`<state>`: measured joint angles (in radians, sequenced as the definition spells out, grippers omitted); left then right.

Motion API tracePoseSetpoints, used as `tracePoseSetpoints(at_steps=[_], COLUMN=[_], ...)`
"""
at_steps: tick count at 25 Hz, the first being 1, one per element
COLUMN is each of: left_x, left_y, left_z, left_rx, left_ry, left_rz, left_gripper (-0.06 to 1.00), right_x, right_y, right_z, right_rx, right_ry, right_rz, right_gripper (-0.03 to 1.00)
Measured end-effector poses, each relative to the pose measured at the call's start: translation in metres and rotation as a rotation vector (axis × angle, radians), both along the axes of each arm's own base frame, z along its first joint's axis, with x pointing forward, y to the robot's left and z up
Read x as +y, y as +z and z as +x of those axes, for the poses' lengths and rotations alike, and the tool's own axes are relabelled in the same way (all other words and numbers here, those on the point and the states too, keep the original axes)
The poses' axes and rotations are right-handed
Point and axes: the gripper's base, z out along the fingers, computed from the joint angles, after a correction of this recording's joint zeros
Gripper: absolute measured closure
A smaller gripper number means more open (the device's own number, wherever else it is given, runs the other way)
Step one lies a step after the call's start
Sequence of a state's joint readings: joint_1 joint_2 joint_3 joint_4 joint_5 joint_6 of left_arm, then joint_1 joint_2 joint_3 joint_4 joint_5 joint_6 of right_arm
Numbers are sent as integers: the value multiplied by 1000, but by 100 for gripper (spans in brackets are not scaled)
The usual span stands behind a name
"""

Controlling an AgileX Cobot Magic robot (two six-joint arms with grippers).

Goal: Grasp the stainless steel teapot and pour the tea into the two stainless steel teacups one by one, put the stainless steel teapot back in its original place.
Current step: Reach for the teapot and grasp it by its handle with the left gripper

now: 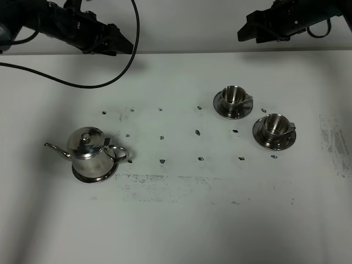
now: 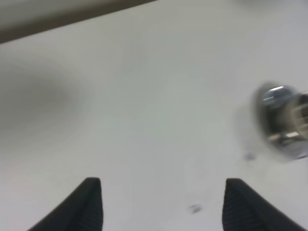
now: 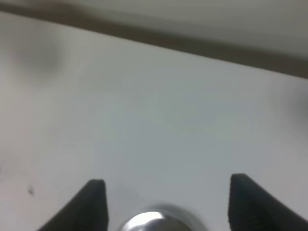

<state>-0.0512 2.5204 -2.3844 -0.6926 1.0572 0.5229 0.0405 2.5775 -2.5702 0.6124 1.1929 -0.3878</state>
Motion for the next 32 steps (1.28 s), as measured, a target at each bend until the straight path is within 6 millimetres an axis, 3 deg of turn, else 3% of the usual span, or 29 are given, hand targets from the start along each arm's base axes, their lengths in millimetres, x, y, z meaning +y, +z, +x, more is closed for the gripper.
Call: tracePoseSetpoints(at_steps=[6, 9, 14, 21, 32], left_x=[6, 0, -8, -45, -97], left_y=[43, 56, 66, 88, 75], left_z=[-16, -37, -83, -133, -147], left_rx=[-81, -109, -218, -429, -559], left_ry=[13, 1, 11, -126, -351], left_rz=[160, 183, 240, 309, 482], left_gripper=[50, 52, 53, 53, 57], right_x=[-15, -23, -32, -34, -38], right_y=[65, 100, 131, 163, 173], right_z=[-29, -57, -102, -169, -292], right_rx=[-53, -64, -71, -167, -267], right_ry=[-36, -59, -88, -138, -180], right_rz=[-189, -235, -278, -247, -225], right_gripper=[45, 45, 45, 46, 48])
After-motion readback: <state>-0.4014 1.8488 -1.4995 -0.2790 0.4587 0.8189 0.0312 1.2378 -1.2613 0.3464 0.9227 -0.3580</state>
